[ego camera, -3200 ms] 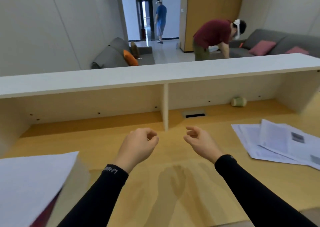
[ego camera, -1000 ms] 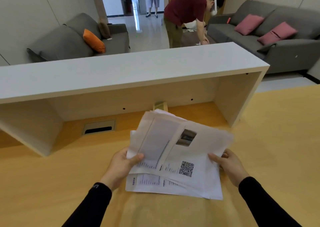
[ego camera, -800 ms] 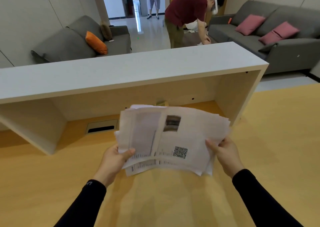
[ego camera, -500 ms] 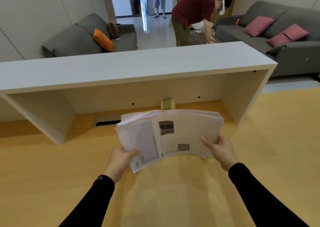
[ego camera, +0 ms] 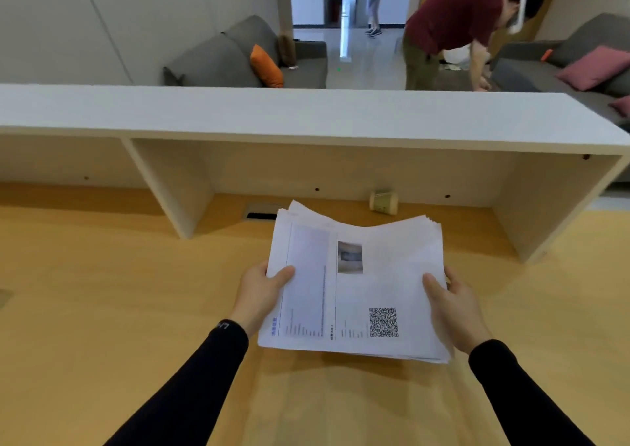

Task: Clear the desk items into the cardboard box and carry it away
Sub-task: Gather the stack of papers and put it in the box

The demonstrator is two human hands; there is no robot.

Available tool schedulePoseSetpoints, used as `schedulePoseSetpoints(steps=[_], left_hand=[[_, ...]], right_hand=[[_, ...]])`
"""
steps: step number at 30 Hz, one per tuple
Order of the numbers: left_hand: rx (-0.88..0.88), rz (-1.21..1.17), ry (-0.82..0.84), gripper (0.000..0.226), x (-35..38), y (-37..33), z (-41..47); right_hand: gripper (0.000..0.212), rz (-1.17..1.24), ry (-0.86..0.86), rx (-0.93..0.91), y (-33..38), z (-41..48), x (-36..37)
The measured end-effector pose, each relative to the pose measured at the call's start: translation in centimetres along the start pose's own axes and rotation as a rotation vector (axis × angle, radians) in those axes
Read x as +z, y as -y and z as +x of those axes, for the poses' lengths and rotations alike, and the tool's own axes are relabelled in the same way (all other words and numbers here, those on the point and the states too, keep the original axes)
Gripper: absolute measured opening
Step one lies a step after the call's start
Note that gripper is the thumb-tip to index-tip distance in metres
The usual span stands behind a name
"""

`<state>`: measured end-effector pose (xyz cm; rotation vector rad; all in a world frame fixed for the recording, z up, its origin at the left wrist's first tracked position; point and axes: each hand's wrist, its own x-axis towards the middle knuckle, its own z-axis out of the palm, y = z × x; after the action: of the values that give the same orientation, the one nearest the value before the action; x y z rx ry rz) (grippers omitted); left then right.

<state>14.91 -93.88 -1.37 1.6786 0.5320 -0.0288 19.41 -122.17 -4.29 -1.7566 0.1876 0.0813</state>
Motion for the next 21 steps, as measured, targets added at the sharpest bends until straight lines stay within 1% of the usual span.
schedulePoseSetpoints(steps=[3,7,8,11,13,14,17,19,21], left_hand=[[-0.009,0.003,-0.013,0.016,-3.3,0.9,-1.4],[-0.002,-0.065,-0.104,0.004,-9.6,2.5,-3.9],[0.001,-0.062,-0.118,0.004,-11.6,3.0,-4.6],[0.011,0.003,-0.105,0.022,-18.7,4.7,-6.9],[0.012,0.049,-0.134,0.022,-23.9,6.0,-8.6],[0.022,0.055,-0.180,0.020,-26.4,6.6,-9.4],[0.074,0.008,-0.413,0.013,-33.8,7.4,-12.0],[0.085,0.004,-0.540,0.010,-38.2,7.4,-13.7],[0.104,0.011,-0.615,0.011,-42.2,7.5,-15.1]], right_hand=[[0.016,-0.008,0.028,-0.023,0.5,-2.1,3.3],[0.013,-0.008,0.083,-0.076,1.8,-5.0,10.0],[0.013,-0.001,0.103,-0.085,2.1,-5.9,12.2],[0.017,0.043,0.142,-0.120,4.0,-9.4,19.6],[0.020,0.076,0.155,-0.136,5.2,-12.0,24.6],[0.018,0.090,0.163,-0.137,5.6,-13.4,27.1],[0.007,0.119,0.235,-0.130,6.9,-17.2,33.8],[0.012,0.134,0.291,-0.116,7.4,-19.3,37.5],[0.012,0.139,0.339,-0.114,8.4,-21.4,41.0]])
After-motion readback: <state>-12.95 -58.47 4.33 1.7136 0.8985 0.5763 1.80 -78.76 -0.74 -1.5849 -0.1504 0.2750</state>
